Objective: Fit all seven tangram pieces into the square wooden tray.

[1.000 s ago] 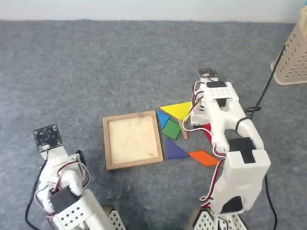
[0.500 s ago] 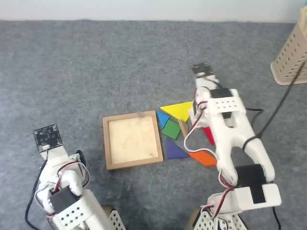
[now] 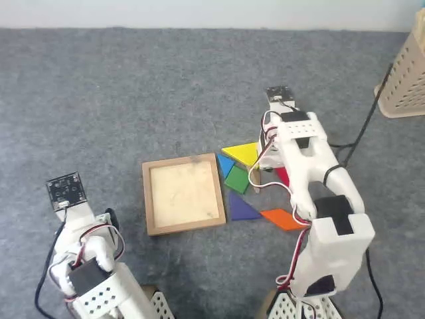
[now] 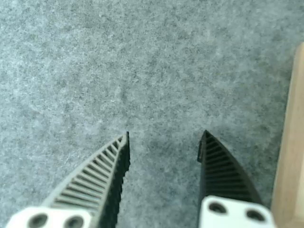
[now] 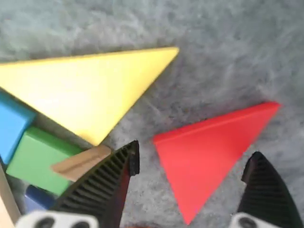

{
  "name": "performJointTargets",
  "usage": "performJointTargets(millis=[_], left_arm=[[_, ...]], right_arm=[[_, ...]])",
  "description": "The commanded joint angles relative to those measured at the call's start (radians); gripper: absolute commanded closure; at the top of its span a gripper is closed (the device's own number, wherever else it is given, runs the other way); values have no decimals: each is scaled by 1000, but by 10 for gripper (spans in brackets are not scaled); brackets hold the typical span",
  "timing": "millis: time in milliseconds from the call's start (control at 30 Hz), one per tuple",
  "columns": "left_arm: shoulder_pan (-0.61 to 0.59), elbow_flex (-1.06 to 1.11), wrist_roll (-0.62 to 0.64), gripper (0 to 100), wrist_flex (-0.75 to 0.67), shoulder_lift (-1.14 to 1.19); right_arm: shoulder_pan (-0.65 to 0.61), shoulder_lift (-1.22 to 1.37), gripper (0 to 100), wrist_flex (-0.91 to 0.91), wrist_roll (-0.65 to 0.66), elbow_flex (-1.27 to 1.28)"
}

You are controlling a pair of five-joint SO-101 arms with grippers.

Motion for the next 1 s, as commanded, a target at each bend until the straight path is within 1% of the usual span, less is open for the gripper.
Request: performJointTargets(millis=[0, 100, 333, 533, 733, 967], left_arm=[[3, -19, 9, 775, 3, -11], [3, -19, 9, 775, 3, -11], [3, -19, 9, 775, 3, -11], [3, -19, 9, 775, 3, -11], [3, -19, 9, 775, 3, -11], [3, -19, 9, 775, 3, -11]], right_arm=[[2, -13, 651, 4, -28, -54], [7, 4, 651, -13, -29, -40], [68, 58, 652, -35, -31, -43], [67, 65, 654, -41, -31, -37], [71, 64, 739, -84, -31, -9], [71, 59, 745, -81, -31, -3]])
